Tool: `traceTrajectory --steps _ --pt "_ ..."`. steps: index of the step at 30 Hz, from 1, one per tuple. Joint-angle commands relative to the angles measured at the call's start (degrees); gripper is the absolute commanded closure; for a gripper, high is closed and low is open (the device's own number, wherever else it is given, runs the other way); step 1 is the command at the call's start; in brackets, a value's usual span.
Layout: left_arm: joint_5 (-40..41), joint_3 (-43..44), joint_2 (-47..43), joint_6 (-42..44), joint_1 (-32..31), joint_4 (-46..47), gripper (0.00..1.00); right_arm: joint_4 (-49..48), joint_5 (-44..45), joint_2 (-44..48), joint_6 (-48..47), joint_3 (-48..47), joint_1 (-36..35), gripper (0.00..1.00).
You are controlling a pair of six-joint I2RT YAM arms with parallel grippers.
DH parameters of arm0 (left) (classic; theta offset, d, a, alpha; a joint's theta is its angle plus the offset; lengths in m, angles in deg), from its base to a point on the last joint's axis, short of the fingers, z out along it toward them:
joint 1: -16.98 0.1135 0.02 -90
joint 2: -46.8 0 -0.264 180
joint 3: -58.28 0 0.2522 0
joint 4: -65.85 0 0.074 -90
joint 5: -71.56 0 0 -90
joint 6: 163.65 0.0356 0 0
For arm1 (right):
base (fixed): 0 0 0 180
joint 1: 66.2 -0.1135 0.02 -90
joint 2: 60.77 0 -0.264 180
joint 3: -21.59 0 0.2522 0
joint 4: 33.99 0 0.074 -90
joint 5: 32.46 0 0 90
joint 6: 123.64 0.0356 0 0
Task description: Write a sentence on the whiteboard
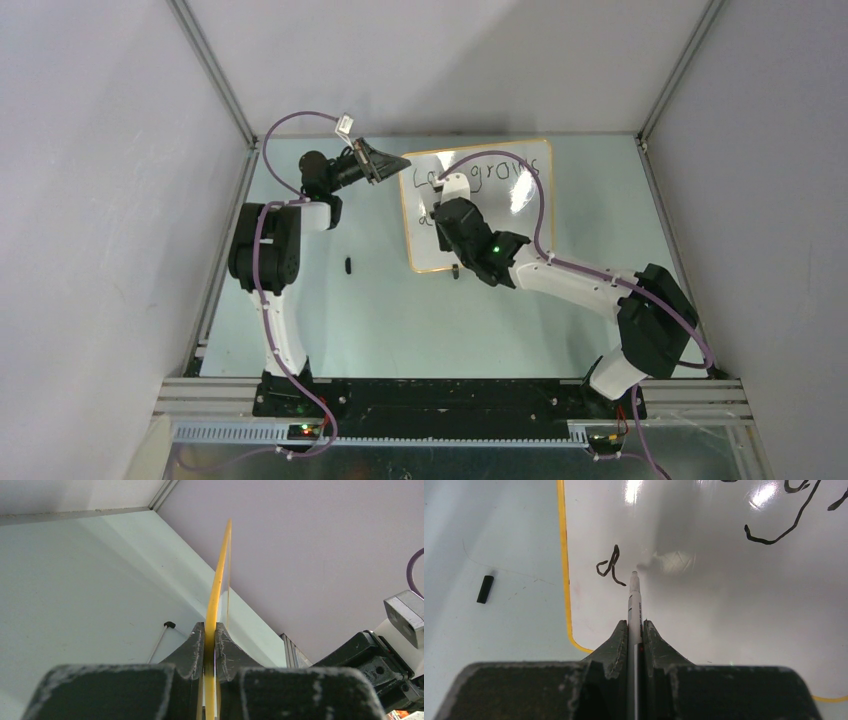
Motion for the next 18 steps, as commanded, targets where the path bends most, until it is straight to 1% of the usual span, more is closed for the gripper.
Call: traceTrajectory --steps 1,18 --pt "-0.9 -0.4 -2.7 1.5 -1.1 0.7 1.00 0.5 2.1 -0.6 0.9 -3.2 0.2 1.00" --pt "-0.9 -0.4 -2.7 1.5 -1.1 0.7 1.00 3.3 3.3 -2.1 2.2 -5.1 0.6 1.00"
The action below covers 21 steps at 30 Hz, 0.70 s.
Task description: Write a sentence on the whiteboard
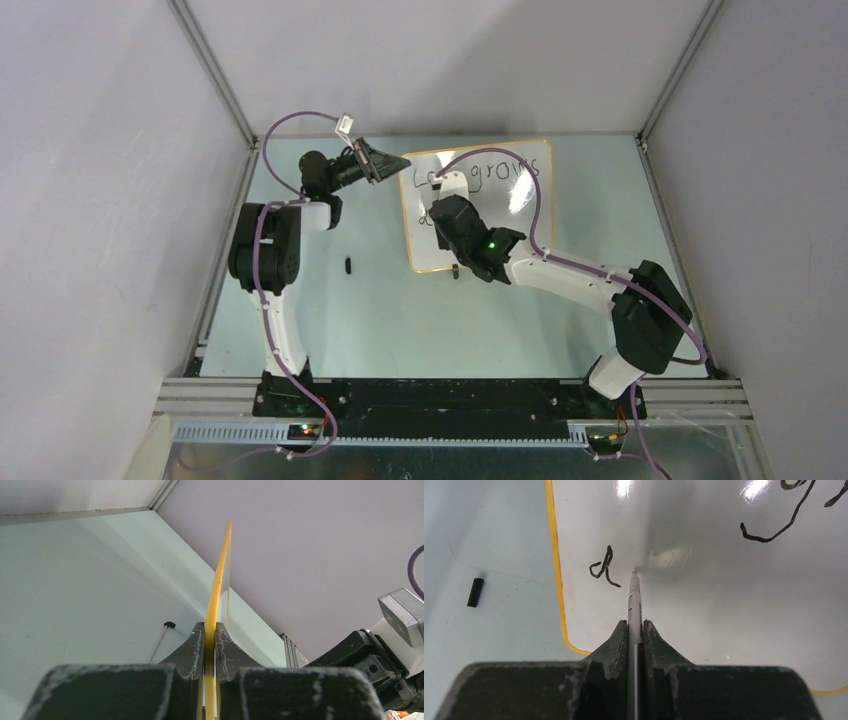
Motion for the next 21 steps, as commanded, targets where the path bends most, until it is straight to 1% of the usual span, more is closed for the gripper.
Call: traceTrajectory --steps 1,21 --pt "-0.9 -0.4 -2.7 1.5 -1.1 0.7 1.00 0.4 1.9 -0.4 1.4 -2.6 0.4 1.00" --pt "-0.8 -0.4 -2.7 1.5 -1.1 0.7 1.00 1.6 2.3 -2.0 1.5 -4.6 0.7 1.00"
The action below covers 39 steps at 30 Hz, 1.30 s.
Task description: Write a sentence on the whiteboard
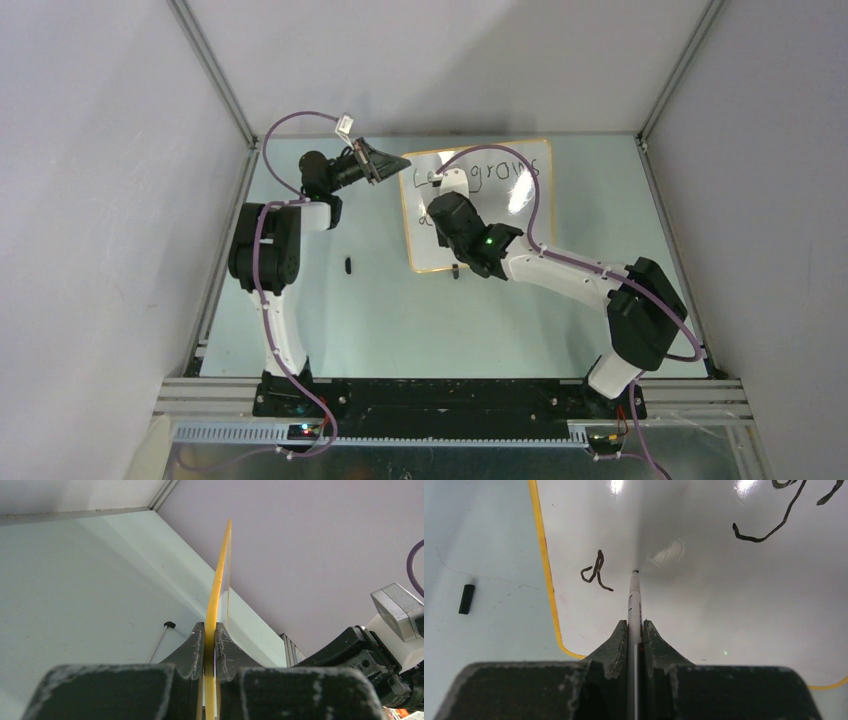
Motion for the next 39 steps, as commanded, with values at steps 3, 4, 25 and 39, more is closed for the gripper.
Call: traceTrajectory --steps 3,4,25,39 --pt "-0.9 -0.4 -2.7 1.5 -1.1 0.7 1.00 -1.1 0.9 -0.6 -0.2 -2.5 0.1 1.00" --pt "-0.9 -0.4 -2.7 1.5 -1.1 0.6 1.00 -1.2 0.9 -0.5 -0.3 -2.6 0.1 1.00" --pt "-0.8 -0.4 -2.7 1.5 -1.1 0.6 1.00 -2.7 -2.2 -0.9 -3.3 -2.6 -0.7 1.00" --pt "-0.9 -0.3 -2.7 1.5 -1.1 0.7 1.00 1.7 -3.3 -1.2 -1.7 -3.9 -1.1 1.00"
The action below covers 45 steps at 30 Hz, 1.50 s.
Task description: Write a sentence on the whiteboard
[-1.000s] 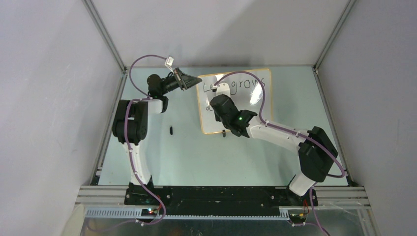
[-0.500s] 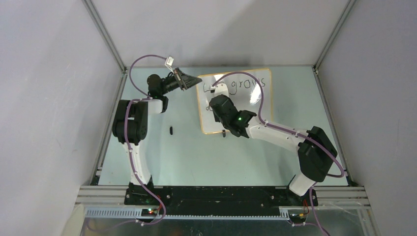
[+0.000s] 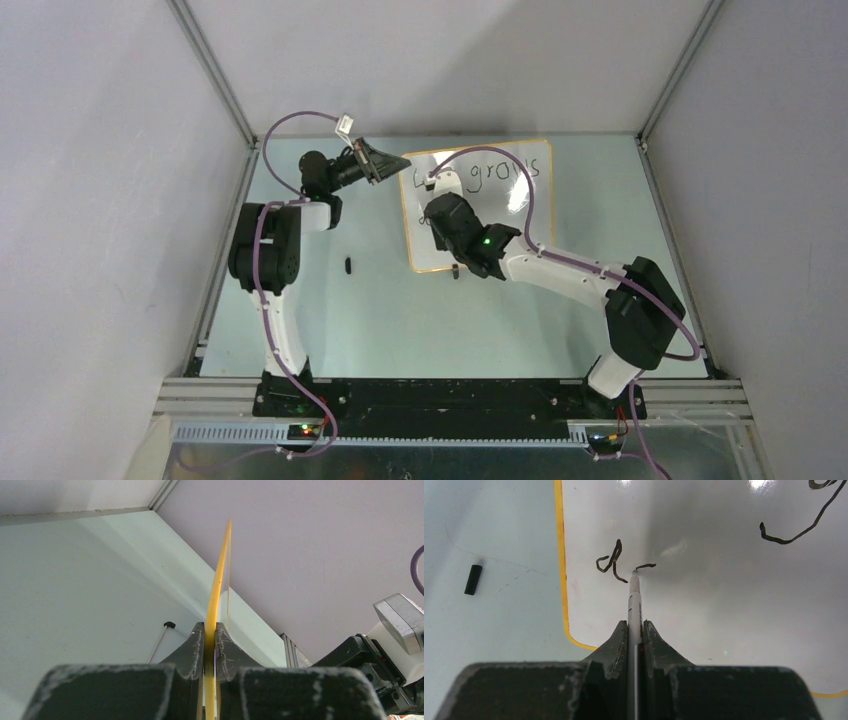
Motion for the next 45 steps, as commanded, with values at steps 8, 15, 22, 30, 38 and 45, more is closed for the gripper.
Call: traceTrajectory --steps 8,15,22,30,38,45 --pt "-0.9 -0.3 -2.7 1.5 -1.1 0.6 1.00 4.3 2.5 -1.4 2.8 -5.0 -0.4 1.00" --pt "-0.9 -0.4 -2.7 1.5 -1.1 0.6 1.00 4.9 2.7 -1.1 3.1 -5.1 -0.4 1.00" --pt "-0.9 -0.3 -2.7 1.5 -1.1 0.6 1.00 5.6 4.0 -1.0 3.9 -5.2 -0.3 1.00" --pt "-0.9 -0.3 -2.8 1.5 -1.1 0.6 1.00 2.3 6.5 0.3 2.0 -3.4 -1.7 1.00" --pt "-1.1 -0.3 -2.8 1.5 -1.1 0.5 1.00 -7.2 4.6 8.5 0.1 5.2 -2.3 1.00" --pt "-0.9 -0.3 -2.8 1.6 -1.1 0.5 1.00 -6.0 4.7 5.9 0.8 3.9 -1.8 1.00"
